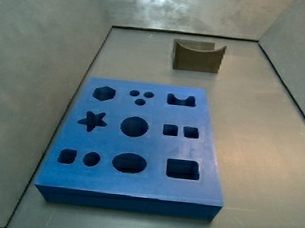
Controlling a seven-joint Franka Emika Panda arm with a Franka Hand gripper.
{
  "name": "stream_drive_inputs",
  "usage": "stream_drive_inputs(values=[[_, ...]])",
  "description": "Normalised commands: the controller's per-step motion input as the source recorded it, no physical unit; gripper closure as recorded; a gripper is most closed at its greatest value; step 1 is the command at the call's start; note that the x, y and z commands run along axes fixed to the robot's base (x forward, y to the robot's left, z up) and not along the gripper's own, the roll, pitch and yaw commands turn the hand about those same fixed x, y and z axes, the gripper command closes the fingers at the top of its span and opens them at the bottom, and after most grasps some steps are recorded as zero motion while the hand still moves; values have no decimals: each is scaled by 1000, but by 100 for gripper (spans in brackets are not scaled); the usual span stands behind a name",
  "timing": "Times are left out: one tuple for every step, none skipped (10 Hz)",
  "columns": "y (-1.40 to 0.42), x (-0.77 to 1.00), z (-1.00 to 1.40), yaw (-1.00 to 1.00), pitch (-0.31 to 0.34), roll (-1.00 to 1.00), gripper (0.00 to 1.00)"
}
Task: Pick up the oval object. Move up. Move to above the board. Insert the oval object.
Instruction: Insert the oval object.
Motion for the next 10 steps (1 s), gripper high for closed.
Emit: stream_drive_inputs(values=[[-469, 0, -257, -97, 0, -61, 100], [-606, 0, -383, -271, 0, -127, 100], [-689, 0, -437, -274, -61, -120, 100], [-743, 0, -580, -206, -57, -64, 100], [-706, 34, -586, -169, -36, -39, 100], [-651, 0, -620, -151, -34, -17, 100], [-611, 0, -666, -149, -36, -4, 100], [-540, 0, -743, -97, -36, 0, 100], [-534, 0, -794, -43, -30, 14, 100], [-483, 0, -811, -11, -20, 6, 100]])
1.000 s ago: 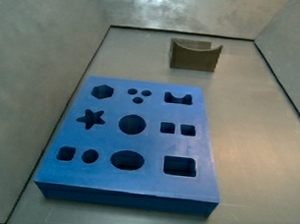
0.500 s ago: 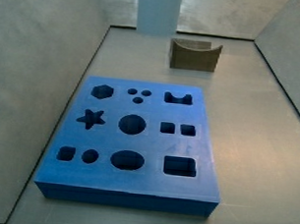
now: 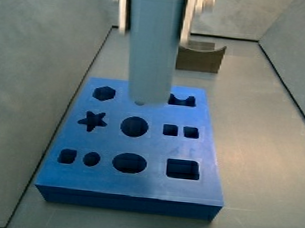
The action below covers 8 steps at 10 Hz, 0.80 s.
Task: Pick up the oval object. Move up. Move to above the board. Insert the oval object.
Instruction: Insert the oval object.
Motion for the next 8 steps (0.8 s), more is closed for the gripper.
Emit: stream_drive_inputs(values=[[-429, 0, -831, 0, -14, 3, 100], [-257, 0, -697, 0, -6, 0, 100], [-29, 0, -123, 0, 0, 0, 100], [54, 0, -177, 0, 0, 0, 100], [71, -77, -414, 0, -36, 0, 100], [0, -89, -331, 29, -90, -47, 100], [0, 0, -46, 0, 0, 0, 100], [0, -103, -497, 0, -97, 84, 100]])
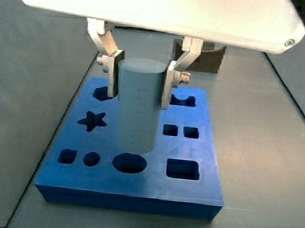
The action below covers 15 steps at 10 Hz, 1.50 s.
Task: Pick up the oval object. Move up. Move to above the board. Insert the oval object.
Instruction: Insert the oval object.
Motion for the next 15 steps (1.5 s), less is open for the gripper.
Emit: stream_drive_inputs(values=[[-129, -143, -700, 20, -141, 33, 100], [-3, 0, -66, 11, -40, -7, 100], [-94, -3, -151, 0, -69, 0, 100], [-71, -34, -551, 0, -100, -19, 100], [-37, 0, -157, 0, -24, -34, 100], [0, 0, 0, 0, 0, 10, 100], [0, 0, -37, 0, 0, 1, 100], [0, 0, -166, 0, 0, 0, 100], [106, 0, -74, 0, 0, 1, 100], [86, 0, -49, 0, 0, 0, 100], [57, 0, -71, 0, 0, 0, 100], [0, 0, -151, 0, -6, 0, 100], [0, 6, -214, 0, -11, 0, 100], [51, 11, -163, 0, 0, -9, 100], [0, 0, -203, 0, -21, 0, 100]])
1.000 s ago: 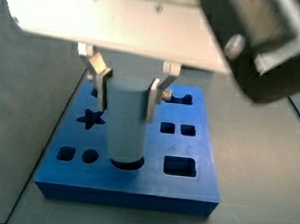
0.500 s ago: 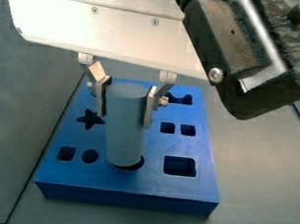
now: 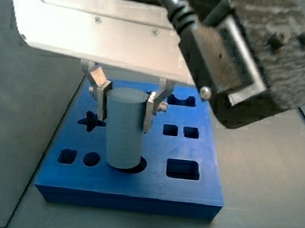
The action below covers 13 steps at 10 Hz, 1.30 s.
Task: Pick up the oval object. Move up. Move to above the board. Insert the oval object.
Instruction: Insert the oval object.
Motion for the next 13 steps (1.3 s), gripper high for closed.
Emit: stream_drive_inputs(values=[[0, 0, -271, 0, -44, 0, 100], [0, 46, -237, 0, -27, 0, 100], [-23, 129, -177, -14, -14, 0, 100], [-26, 231, -111, -63, 0, 0, 100], [0, 240, -109, -109, 0, -7, 100], [0, 257, -103, -126, 0, -21, 100], [0, 237, -57, -143, 0, -17, 100], [0, 177, -29, -146, 0, 0, 100], [0, 0, -97, -74, 0, 0, 100], [-29, 0, -466, 0, -97, 196, 100], [0, -31, -614, 0, -143, 323, 100], [0, -60, -583, 20, -150, 337, 100], [0, -6, -611, 23, -163, 287, 100]])
